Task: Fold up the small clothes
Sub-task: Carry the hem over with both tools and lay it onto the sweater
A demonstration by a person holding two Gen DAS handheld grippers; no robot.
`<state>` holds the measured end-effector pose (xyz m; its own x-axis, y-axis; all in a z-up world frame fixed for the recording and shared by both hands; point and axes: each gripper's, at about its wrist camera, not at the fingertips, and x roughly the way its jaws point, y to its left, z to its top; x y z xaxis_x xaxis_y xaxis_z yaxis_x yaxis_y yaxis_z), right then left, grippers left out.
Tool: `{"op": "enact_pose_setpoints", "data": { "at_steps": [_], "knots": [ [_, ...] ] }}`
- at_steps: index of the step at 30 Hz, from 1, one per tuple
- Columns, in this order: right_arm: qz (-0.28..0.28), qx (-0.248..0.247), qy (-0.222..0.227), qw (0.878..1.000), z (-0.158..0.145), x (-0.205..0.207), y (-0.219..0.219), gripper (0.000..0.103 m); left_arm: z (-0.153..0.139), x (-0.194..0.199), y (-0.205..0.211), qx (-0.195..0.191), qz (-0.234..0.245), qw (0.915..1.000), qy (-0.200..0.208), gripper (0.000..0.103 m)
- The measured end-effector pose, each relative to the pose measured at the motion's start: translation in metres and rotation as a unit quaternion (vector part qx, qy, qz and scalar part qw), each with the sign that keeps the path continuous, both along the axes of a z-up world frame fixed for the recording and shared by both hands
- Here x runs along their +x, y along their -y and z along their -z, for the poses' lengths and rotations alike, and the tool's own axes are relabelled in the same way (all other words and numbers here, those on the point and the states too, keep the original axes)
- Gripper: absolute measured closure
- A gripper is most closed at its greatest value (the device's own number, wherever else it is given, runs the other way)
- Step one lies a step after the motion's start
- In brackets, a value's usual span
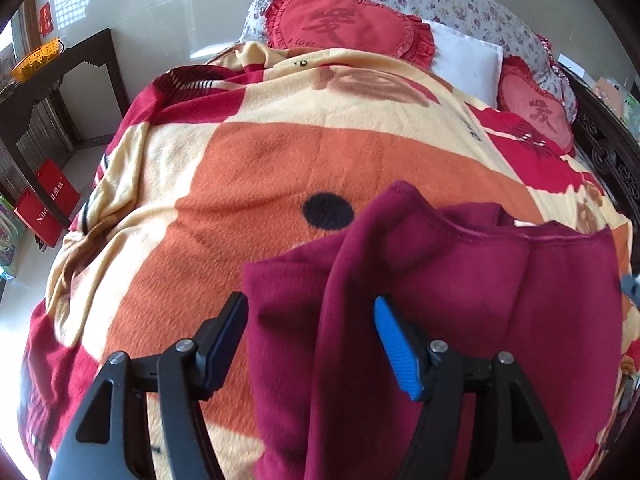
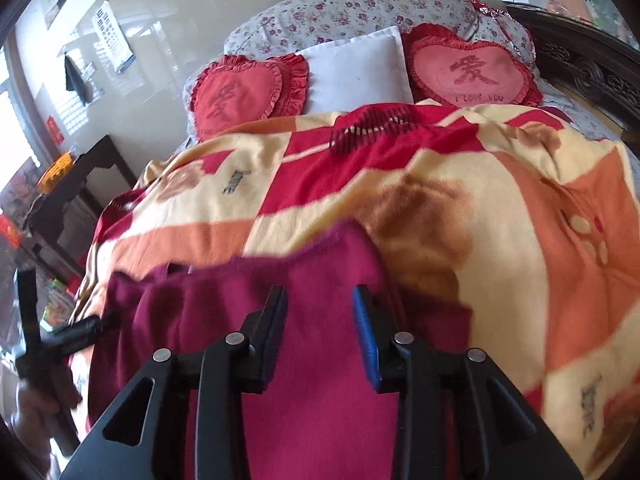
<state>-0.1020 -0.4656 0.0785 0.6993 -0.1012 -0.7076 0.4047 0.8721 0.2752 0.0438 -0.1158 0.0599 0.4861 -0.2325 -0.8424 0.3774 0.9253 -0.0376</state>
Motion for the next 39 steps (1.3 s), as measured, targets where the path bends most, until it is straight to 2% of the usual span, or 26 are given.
{"op": "enact_pose_setpoints", "data": {
  "at_steps": [7, 10, 13, 15, 18, 19, 20, 21, 22, 23, 28, 32, 37, 39],
  "knots": [
    [-0.016, 0.013, -0.033, 0.999, 0.012, -0.072, -0.016, 0.084, -0.018, -0.043, -0.029, -0.016, 0.040, 0.9990, -0.012, 0.034],
    [-0.012, 0.019, -0.037, 0.999, 0.016, -0.100, -0.017, 0.081, -0.021, -0.066, -0.047, -0.024, 0.055, 0.9981, -0.014, 0.028],
    [-0.013, 0.031, -0.040, 0.999, 0.023, -0.122, -0.019, 0.076, -0.011, -0.084, -0.060, -0.031, 0.058, 0.9972, -0.035, 0.028],
    [-0.015, 0.040, -0.046, 0.998, 0.032, -0.131, -0.022, 0.075, 0.002, -0.094, -0.063, -0.034, 0.060, 0.9956, -0.062, 0.028],
    [-0.017, 0.055, -0.052, 0.997, 0.043, -0.135, -0.026, 0.075, 0.020, -0.103, -0.060, -0.020, 0.058, 0.9951, -0.077, 0.029],
    [-0.021, 0.061, -0.054, 0.996, 0.046, -0.133, -0.028, 0.075, 0.024, -0.103, -0.058, -0.016, 0.062, 0.9946, -0.082, 0.035],
    [-0.032, 0.072, -0.054, 0.995, 0.050, -0.130, -0.030, 0.078, 0.029, -0.104, -0.055, -0.012, 0.066, 0.9941, -0.085, 0.044],
    [-0.040, 0.074, -0.055, 0.995, 0.052, -0.128, -0.033, 0.083, 0.032, -0.105, -0.053, -0.011, 0.068, 0.9939, -0.087, 0.046],
    [-0.048, 0.070, -0.054, 0.995, 0.052, -0.126, -0.036, 0.099, 0.032, -0.106, -0.051, -0.009, 0.068, 0.9938, -0.087, 0.049],
    [-0.048, 0.039, -0.061, 0.996, 0.049, -0.125, -0.041, 0.103, 0.031, -0.107, -0.050, -0.009, 0.068, 0.9941, -0.085, 0.050],
    [-0.054, 0.020, -0.051, 0.997, 0.035, -0.141, -0.040, 0.103, 0.030, -0.114, -0.045, 0.003, 0.074, 0.9949, -0.068, 0.050],
    [-0.034, 0.051, -0.083, 0.995, 0.061, -0.146, -0.031, 0.103, 0.034, -0.115, -0.047, -0.006, 0.065, 0.9952, -0.073, 0.050],
    [0.009, 0.038, -0.042, 0.998, 0.036, -0.155, -0.033, 0.103, 0.032, -0.117, -0.051, -0.007, 0.069, 0.9951, -0.070, 0.050],
    [0.028, 0.026, -0.018, 0.999, 0.021, -0.154, -0.034, 0.099, 0.032, -0.116, -0.052, -0.008, 0.069, 0.9951, -0.070, 0.050]
  ]
}}
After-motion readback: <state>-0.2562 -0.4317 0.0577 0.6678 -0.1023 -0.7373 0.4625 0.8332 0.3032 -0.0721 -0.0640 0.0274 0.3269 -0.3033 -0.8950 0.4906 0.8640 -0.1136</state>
